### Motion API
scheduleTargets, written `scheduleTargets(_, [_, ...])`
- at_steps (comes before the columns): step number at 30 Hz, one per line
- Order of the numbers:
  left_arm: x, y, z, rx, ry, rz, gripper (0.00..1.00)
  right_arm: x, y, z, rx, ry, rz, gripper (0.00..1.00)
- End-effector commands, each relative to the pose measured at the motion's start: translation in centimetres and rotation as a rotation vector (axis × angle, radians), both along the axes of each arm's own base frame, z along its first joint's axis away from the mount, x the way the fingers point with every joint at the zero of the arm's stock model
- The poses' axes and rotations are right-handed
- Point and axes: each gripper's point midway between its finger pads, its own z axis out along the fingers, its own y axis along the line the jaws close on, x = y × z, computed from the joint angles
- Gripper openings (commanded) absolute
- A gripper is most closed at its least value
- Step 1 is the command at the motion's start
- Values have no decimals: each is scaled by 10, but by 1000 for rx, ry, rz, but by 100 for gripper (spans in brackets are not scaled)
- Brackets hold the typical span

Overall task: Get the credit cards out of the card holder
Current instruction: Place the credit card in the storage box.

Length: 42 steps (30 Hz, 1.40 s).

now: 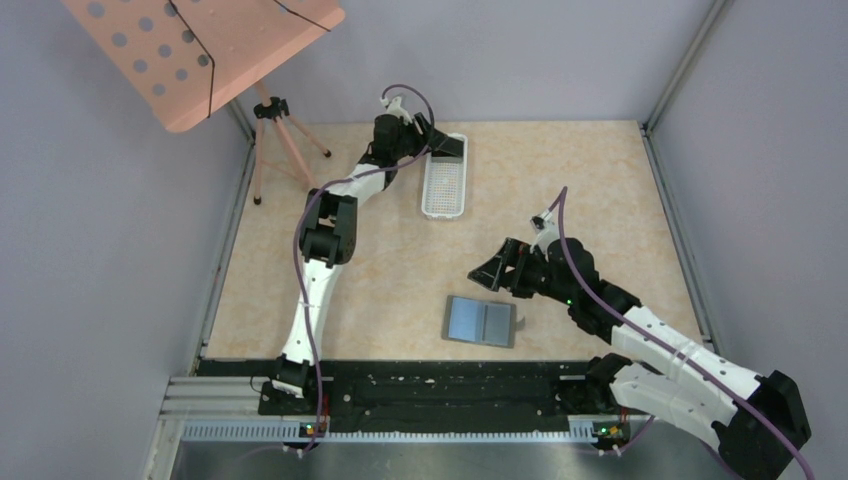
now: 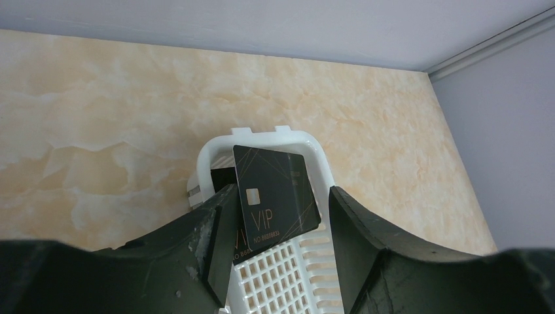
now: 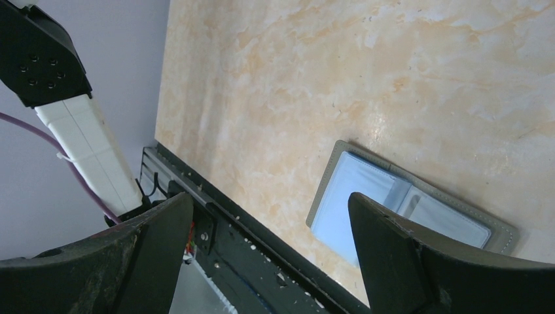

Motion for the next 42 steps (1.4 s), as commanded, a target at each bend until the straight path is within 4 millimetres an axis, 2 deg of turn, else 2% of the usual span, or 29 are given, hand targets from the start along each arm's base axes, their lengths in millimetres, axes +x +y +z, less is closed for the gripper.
scheduleTargets(1, [3,4,66,16,-156,11,61,9,5,28,44,-75,1,88])
scheduleTargets(4, [2,7,71,48,-166,20,67,10,6,27,40,-68,3,88])
scheduleTargets(14, [1,13,95,68,-196,42,68,7,2,27,29,-61,-6,88])
scheduleTargets(17, [-7,12,105,72,-174,25,68,7,-2,20,1,-28,-28,87])
scheduleTargets(20, [-24,10,116,65,-125,-3,68,7,-4,10,-32,29,-45,85])
scheduleTargets(25, [-72,0,126,80,-51,-76,66,4,-9,-2,-97,82,-46,83])
scheduleTargets(28, [-108,1,128,109,29,-127,64,2,-14,-6,-118,89,-55,83])
scheduleTargets(30, [-134,6,121,132,94,-158,62,0,-15,-7,-129,85,-46,82])
scheduleTargets(31, [-147,8,127,141,102,-175,61,0,-17,-6,-134,85,-48,82])
scheduleTargets(32, [-162,12,121,158,135,-187,60,-2,-18,-7,-141,90,-49,82])
scheduleTargets(34, [-192,19,126,181,154,-201,59,-6,-21,-7,-142,98,-52,81])
scheduleTargets(37, [-237,26,121,196,186,-229,59,-14,-25,-10,-121,106,-57,80])
scheduleTargets(42, [-319,18,116,211,208,-326,59,-35,-38,-25,-88,164,-83,77])
